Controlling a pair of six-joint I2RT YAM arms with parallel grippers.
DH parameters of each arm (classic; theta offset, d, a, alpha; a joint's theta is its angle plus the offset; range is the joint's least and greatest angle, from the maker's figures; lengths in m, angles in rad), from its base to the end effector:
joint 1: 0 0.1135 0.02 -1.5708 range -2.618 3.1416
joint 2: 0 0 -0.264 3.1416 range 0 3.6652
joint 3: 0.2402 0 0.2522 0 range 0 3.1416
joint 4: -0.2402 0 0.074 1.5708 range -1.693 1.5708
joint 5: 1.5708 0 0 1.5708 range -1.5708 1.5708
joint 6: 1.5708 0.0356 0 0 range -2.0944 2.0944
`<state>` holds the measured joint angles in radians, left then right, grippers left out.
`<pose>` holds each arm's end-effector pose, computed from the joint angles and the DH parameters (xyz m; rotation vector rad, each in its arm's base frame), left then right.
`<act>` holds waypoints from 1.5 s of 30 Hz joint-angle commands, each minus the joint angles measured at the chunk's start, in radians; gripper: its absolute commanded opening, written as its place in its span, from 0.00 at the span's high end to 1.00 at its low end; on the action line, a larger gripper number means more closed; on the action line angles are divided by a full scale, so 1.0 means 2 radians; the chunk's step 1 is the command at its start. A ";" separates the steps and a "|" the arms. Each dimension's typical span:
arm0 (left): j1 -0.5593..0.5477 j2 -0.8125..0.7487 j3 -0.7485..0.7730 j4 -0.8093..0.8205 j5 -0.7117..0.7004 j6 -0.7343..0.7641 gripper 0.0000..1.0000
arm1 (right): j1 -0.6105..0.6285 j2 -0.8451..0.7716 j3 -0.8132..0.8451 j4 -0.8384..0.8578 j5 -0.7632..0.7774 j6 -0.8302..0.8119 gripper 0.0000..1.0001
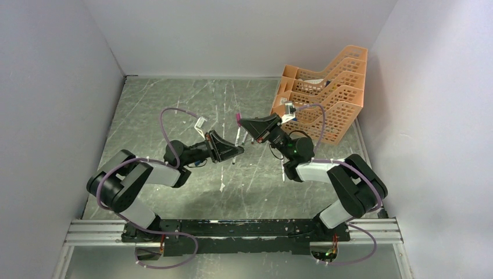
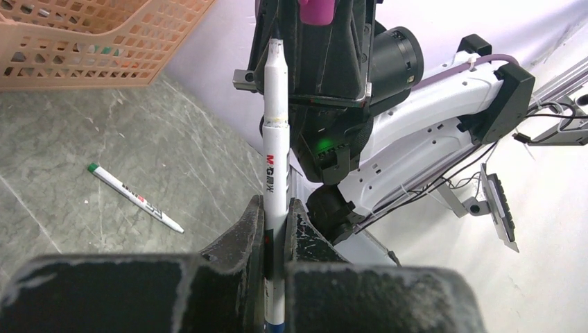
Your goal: Insert the pens into the pen caps
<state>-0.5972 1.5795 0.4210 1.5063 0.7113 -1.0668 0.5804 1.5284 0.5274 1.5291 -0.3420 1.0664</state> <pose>0.2105 -0.1712 0.2115 0.3904 1.5137 -1.8020 0.2313 0.1659 0.2576 -0.0603 1.2279 1.6417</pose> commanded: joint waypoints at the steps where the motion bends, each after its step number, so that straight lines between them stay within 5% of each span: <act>1: -0.003 -0.007 0.014 0.115 0.006 -0.001 0.93 | -0.003 -0.007 -0.005 0.146 -0.009 0.001 1.00; 45: -0.021 -0.040 0.014 0.079 0.032 0.025 0.93 | -0.005 0.007 0.010 0.146 0.013 0.020 1.00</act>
<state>-0.6323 1.4990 0.4316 1.5146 0.7654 -1.0428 0.5785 1.5696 0.5434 1.5356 -0.3363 1.0992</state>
